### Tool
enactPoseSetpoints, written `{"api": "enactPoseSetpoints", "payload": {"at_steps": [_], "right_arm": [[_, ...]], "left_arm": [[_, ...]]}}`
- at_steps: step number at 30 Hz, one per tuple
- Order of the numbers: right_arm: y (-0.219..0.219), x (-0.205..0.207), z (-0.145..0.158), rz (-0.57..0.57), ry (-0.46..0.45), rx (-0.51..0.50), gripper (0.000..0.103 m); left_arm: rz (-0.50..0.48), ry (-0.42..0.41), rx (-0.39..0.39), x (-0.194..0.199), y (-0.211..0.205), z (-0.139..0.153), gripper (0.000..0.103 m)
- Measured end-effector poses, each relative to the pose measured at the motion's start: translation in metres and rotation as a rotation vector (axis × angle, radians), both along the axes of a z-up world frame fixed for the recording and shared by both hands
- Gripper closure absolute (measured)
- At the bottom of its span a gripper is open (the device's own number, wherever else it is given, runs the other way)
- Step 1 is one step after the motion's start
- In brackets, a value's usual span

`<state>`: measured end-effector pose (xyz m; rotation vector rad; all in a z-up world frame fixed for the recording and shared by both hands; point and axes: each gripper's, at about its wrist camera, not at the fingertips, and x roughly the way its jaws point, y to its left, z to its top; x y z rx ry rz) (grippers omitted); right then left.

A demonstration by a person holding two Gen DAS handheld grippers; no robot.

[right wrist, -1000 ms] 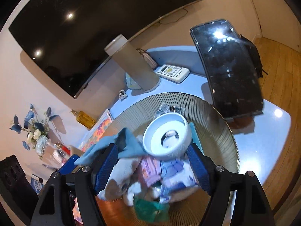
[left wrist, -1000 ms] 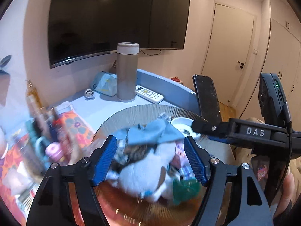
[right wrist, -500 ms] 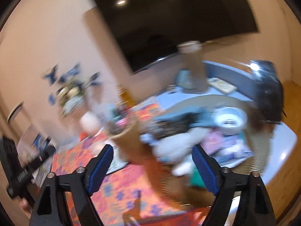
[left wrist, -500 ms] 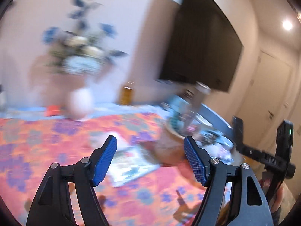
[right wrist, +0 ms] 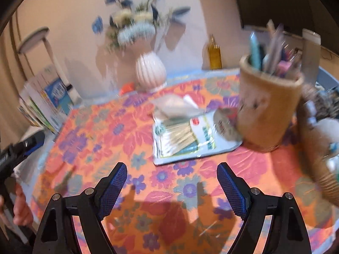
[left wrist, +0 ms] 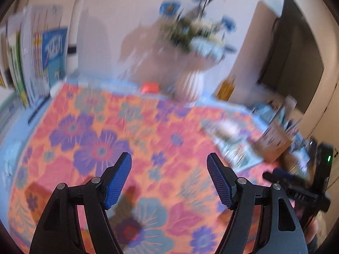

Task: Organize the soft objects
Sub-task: 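Move both open tools back over the cotton-swab bag on the bed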

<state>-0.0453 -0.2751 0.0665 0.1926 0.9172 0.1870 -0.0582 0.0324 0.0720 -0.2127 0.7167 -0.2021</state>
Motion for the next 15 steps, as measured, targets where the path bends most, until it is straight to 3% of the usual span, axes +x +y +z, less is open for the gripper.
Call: {"api": "enactPoseSetpoints", "payload": {"at_steps": [7,9,12,15], "right_arm": [[0.017,0.016,-0.036,-0.016,0.076,-0.09,0.017],[0.018,0.019,-0.041,-0.017,0.109,-0.102,0.017],[0.015,0.023,-0.045,-0.033,0.131,-0.104,0.017],[0.015,0.023,-0.046,-0.026,0.14,-0.1,0.008]], "left_arm": [[0.048,0.153,0.067,0.021,-0.002,-0.063,0.031],[0.057,0.172,0.1,0.025,-0.005,-0.066,0.029],[0.031,0.178,0.139,0.024,-0.012,-0.068,0.017],[0.03,0.186,0.191,0.026,-0.02,-0.069,0.016]]}}
